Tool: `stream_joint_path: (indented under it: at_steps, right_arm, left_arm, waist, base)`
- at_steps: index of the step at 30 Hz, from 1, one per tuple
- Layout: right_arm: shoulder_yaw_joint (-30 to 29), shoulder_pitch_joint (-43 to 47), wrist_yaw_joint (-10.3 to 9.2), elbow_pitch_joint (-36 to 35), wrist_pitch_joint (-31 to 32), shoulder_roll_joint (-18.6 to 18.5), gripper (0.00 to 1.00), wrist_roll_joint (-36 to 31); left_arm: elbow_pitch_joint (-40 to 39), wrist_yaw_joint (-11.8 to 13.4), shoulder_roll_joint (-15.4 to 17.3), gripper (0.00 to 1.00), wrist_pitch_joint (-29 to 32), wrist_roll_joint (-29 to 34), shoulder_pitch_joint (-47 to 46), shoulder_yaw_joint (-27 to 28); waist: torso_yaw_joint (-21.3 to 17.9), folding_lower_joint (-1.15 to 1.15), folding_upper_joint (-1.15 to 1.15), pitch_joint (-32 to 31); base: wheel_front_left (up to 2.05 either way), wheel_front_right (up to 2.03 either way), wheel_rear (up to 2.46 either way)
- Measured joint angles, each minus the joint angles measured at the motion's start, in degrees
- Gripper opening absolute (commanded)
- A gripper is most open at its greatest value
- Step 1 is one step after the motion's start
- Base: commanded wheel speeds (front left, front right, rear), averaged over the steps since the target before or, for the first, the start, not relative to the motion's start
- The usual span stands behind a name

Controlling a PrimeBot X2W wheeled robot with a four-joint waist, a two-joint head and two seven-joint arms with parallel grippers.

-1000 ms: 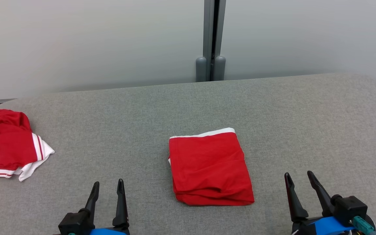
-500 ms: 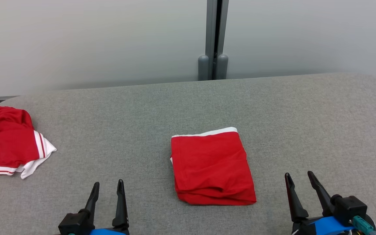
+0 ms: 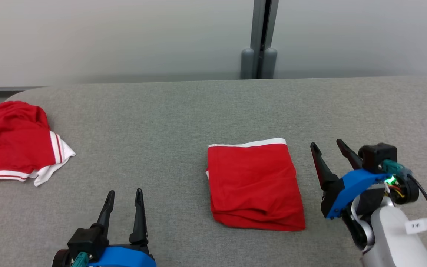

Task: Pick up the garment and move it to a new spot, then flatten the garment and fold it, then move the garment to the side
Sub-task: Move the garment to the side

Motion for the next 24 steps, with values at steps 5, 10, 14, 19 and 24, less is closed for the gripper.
stream_joint_path:
  at_steps: [5,10,14,19,24]
  right_arm:
    - [-0.6,-5.2,0.00,2.5,12.6,-0.6,1.00,-1.3]
    - [0.6,-5.7,-0.01,5.0,21.8,-3.6,1.00,1.2]
    - [1.0,-5.7,0.00,6.4,26.7,-5.0,1.00,4.0]
    - [2.6,-5.8,0.00,6.4,29.0,-6.2,0.44,7.6]
    - [4.8,-6.3,0.01,5.1,26.9,-6.9,0.00,9.6]
  left_arm:
    - [-0.3,-0.2,-0.5,1.00,0.0,0.3,-0.9,-0.1]
    - [0.0,-0.6,-1.1,1.00,0.0,0.5,-1.3,-0.1]
    - [0.0,-0.6,-1.3,1.00,0.0,0.6,-1.4,0.5]
    - [-0.2,-1.0,-1.5,1.00,0.0,1.2,-1.7,1.1]
    - [-1.4,-1.6,-1.6,1.00,0.0,2.8,-2.6,1.3]
  waist:
    - [2.9,0.00,0.00,1.5]
    - [6.3,0.00,0.00,3.5]
    - [8.5,0.00,0.00,5.6]
    - [10.1,0.00,0.00,7.7]
    - [9.2,0.00,0.00,8.9]
  base:
    - [0.00,0.00,0.00]
    - [0.00,0.00,0.00]
    - [0.00,0.00,0.00]
    - [0.00,0.00,0.00]
    - [0.00,0.00,0.00]
